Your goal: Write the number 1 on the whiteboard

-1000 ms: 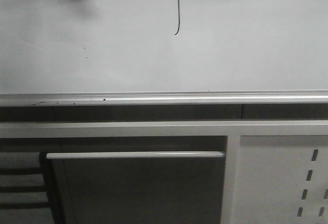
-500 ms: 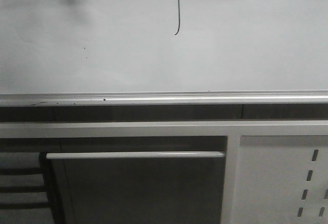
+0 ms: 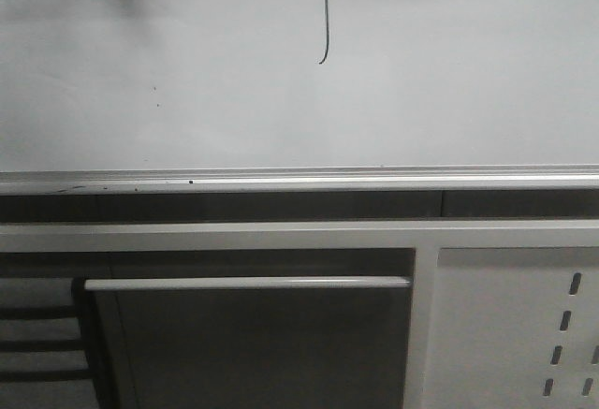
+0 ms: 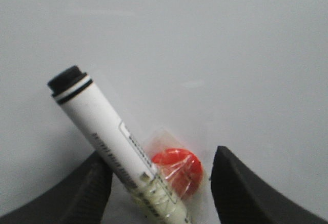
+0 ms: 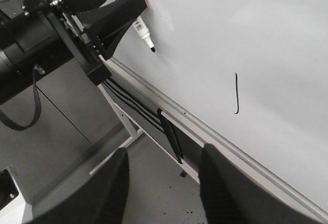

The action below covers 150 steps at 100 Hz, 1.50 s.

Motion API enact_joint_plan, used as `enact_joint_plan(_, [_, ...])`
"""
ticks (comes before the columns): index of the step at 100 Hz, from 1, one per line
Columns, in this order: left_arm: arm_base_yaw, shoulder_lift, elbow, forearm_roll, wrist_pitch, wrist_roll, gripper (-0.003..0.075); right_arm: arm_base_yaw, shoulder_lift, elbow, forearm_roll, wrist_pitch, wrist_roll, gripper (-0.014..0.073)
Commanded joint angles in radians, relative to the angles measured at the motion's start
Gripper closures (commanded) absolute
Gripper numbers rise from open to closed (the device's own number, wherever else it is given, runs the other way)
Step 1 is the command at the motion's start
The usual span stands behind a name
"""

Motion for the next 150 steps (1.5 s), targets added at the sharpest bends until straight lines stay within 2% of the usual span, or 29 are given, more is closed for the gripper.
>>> enact_joint_plan(1, [0.001,-0.023,-0.033,0.042,-0.048,0.004,0.0328,-0.005,-0.017,-0.021,0.031,-0.046,-0.003,0.0314])
enact_joint_plan(78, [0.001,-0.058,-0.033,0.042,0.015,0.079,0.0327,-0.005,-0.017,-0.021,0.031,-0.043,-0.003,0.0314])
enact_joint_plan(103, [0.001,-0.091,-0.029,-0.075,0.019,0.095,0.0326,-0.005,-0.017,-0.021,0.031,-0.043,-0.003,0.0314])
enact_joint_plan(117, [0.001,-0.148,-0.016,-0.075,0.065,0.113,0.0326,-0.005,-0.017,-0.021,0.031,-0.043,-0.003,0.0314])
enact_joint_plan(150, [0.001,-0.355,0.04,-0.096,0.27,0.113,0.0344,-0.005,-0.028,-0.021,0.031,-0.067,-0.001,0.0326])
